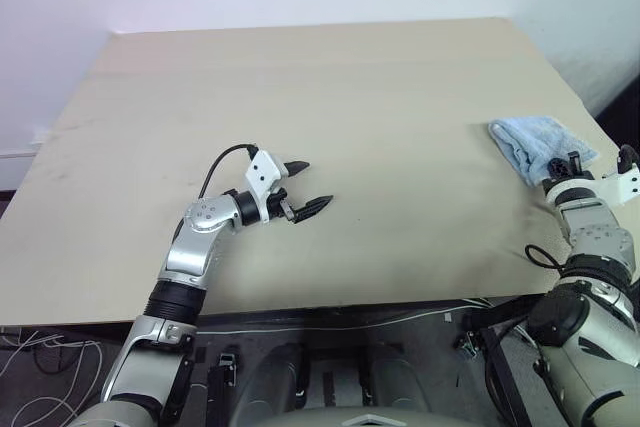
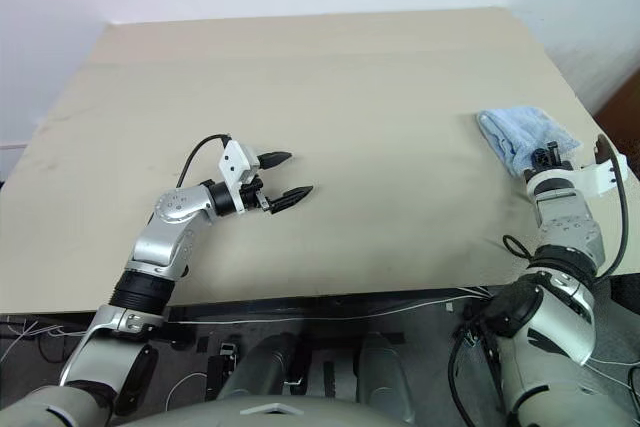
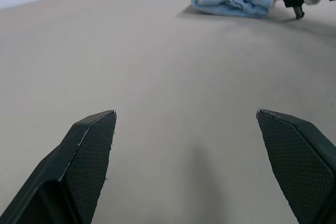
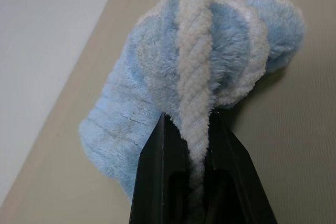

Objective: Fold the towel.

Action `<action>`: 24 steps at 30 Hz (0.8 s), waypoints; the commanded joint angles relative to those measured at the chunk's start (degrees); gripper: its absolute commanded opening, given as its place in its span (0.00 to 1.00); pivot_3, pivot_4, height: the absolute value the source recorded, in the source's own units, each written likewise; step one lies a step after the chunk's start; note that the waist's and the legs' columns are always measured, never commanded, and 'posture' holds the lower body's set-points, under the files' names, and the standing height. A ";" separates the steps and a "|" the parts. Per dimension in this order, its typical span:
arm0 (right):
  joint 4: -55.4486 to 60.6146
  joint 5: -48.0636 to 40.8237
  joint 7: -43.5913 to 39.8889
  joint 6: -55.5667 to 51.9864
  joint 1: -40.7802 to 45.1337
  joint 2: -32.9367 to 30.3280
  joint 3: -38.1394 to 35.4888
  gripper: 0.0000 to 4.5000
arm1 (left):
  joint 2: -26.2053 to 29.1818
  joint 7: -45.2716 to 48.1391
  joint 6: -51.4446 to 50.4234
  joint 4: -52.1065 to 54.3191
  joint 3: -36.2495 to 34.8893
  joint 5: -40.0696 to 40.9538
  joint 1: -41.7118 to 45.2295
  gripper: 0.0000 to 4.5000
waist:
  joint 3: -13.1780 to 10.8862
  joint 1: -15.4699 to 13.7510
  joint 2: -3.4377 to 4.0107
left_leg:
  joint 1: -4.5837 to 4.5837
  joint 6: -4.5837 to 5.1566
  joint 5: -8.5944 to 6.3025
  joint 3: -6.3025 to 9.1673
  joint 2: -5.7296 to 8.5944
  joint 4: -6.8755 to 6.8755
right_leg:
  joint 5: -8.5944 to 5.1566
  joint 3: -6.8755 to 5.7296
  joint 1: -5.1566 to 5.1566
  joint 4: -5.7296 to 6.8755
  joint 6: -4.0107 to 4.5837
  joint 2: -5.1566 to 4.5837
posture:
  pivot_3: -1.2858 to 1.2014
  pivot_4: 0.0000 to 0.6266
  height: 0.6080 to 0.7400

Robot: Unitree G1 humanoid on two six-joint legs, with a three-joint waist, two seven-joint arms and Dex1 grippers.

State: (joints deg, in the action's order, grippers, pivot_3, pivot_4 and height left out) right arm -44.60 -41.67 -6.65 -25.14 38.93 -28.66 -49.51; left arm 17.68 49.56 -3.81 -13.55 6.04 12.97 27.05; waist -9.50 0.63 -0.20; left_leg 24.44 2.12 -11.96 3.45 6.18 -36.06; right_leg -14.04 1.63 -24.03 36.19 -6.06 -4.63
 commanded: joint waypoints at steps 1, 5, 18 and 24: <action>4.32 -2.38 0.55 -3.09 -1.49 0.25 0.15 0.26 | -0.67 -0.08 2.02 -0.56 0.04 -0.26 0.83 1.00 | 0.00 0.05 0.01 | 0.00 0.00 0.00 0.00 0.00 0.01 | 0.00 0.01 -0.01 0.00 0.00 0.00 | 0.52 0.24 1.00; 7.54 -4.25 1.65 -4.74 -2.62 1.33 0.00 0.56 | -1.24 0.80 3.49 -2.91 0.32 -0.50 1.30 1.00 | 0.01 0.20 0.02 | -0.01 0.00 0.00 0.00 -0.01 0.03 | 0.00 0.01 -0.02 0.01 0.00 0.01 | 0.52 0.24 1.00; 35.17 -18.18 -13.90 -28.08 -20.68 -1.47 6.59 0.99 | -3.63 -0.77 1.02 -4.76 -4.01 3.99 4.42 1.00 | 0.03 0.08 0.06 | 0.01 0.03 -0.01 0.01 -0.01 0.00 | 0.00 -0.01 -0.02 0.00 -0.01 -0.01 | 0.52 0.24 1.00; 47.02 -18.24 -27.11 -31.77 -29.56 -10.32 13.14 0.99 | -1.83 4.54 -9.07 4.51 -3.37 10.59 1.44 1.00 | 0.03 0.18 0.08 | 0.02 0.04 -0.02 0.01 -0.02 -0.05 | -0.01 -0.02 0.01 -0.01 -0.02 -0.01 | 0.52 0.24 1.00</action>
State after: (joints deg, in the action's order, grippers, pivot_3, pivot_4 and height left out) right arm -1.15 -60.70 -30.43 -57.79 9.38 -37.30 -38.32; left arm 15.26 52.50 -10.75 -13.46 3.17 20.87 28.61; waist -9.47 0.81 -0.12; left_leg 24.45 2.16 -11.99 3.45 6.16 -36.12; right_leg -14.05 1.62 -24.02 36.17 -6.08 -4.63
